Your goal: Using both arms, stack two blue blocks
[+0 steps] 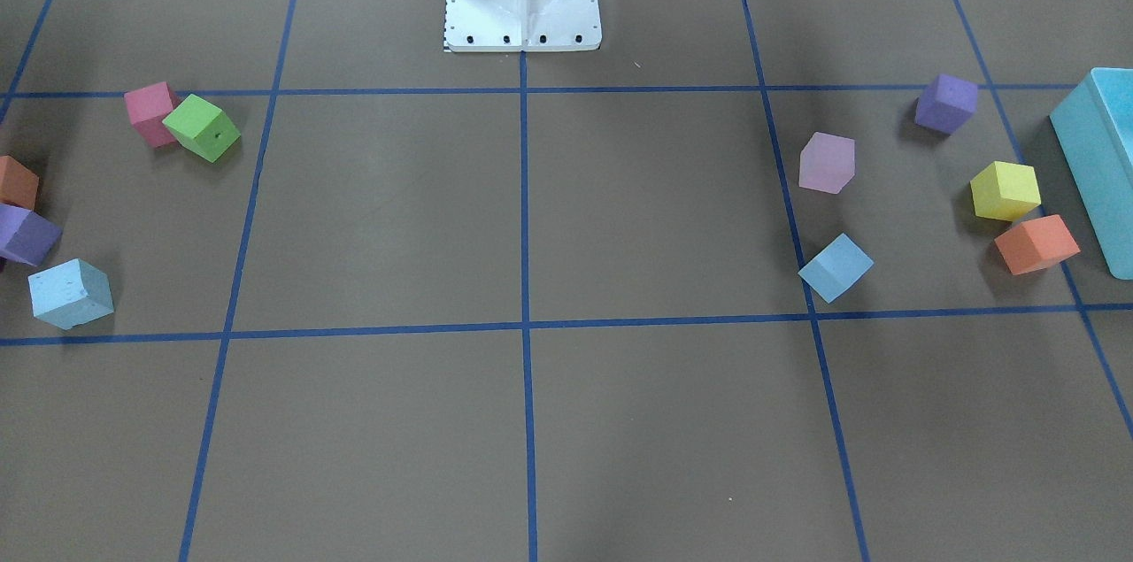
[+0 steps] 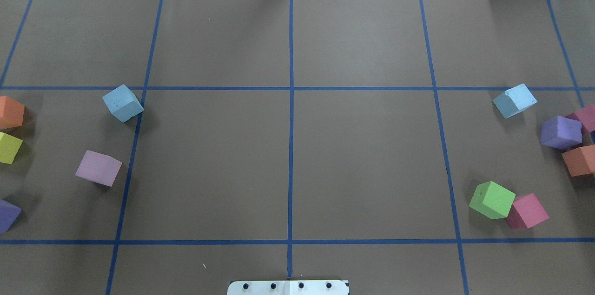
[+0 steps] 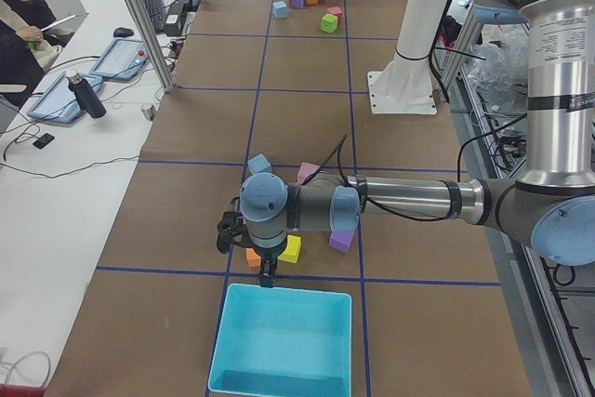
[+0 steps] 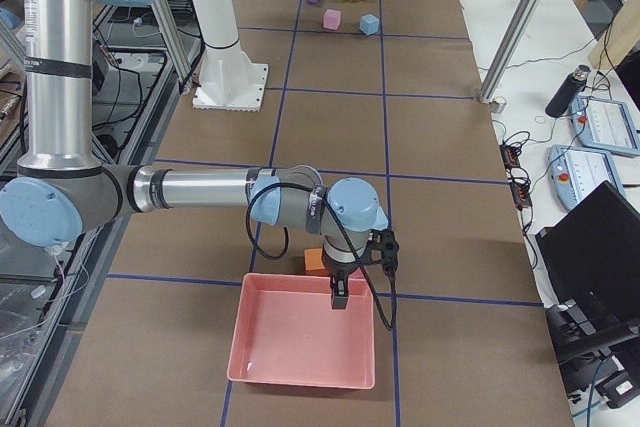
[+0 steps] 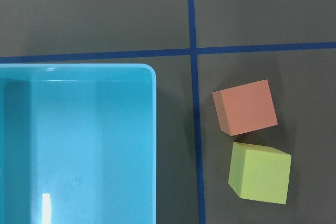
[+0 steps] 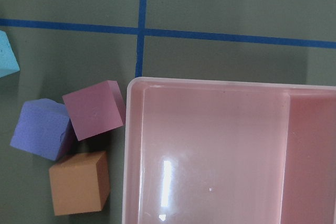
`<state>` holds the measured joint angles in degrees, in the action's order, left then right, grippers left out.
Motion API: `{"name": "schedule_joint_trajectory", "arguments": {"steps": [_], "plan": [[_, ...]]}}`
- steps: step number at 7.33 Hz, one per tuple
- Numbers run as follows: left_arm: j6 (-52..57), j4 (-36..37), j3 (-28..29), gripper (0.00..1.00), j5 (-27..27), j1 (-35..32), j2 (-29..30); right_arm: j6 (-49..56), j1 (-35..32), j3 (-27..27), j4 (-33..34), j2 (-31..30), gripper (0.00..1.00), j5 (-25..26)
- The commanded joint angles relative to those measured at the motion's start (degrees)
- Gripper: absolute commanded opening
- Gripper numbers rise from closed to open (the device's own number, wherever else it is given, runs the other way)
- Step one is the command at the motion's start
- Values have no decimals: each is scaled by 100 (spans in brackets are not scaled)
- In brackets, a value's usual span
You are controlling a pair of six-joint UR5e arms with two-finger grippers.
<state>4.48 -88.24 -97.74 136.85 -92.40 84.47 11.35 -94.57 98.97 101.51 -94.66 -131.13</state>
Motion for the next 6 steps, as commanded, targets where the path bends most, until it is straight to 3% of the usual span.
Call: {"name": "schedule_joint_trajectory", "arguments": {"steps": [1, 5, 6], "plan": [[0, -9, -9, 98, 0, 3, -1, -1, 0, 9, 0, 0, 100, -52], [0, -279, -264, 98, -53, 29, 166, -203, 9, 447, -9, 88, 100, -70], [165, -638, -220, 98, -44, 29, 36, -203, 0, 613, -9, 88, 100, -401]]}}
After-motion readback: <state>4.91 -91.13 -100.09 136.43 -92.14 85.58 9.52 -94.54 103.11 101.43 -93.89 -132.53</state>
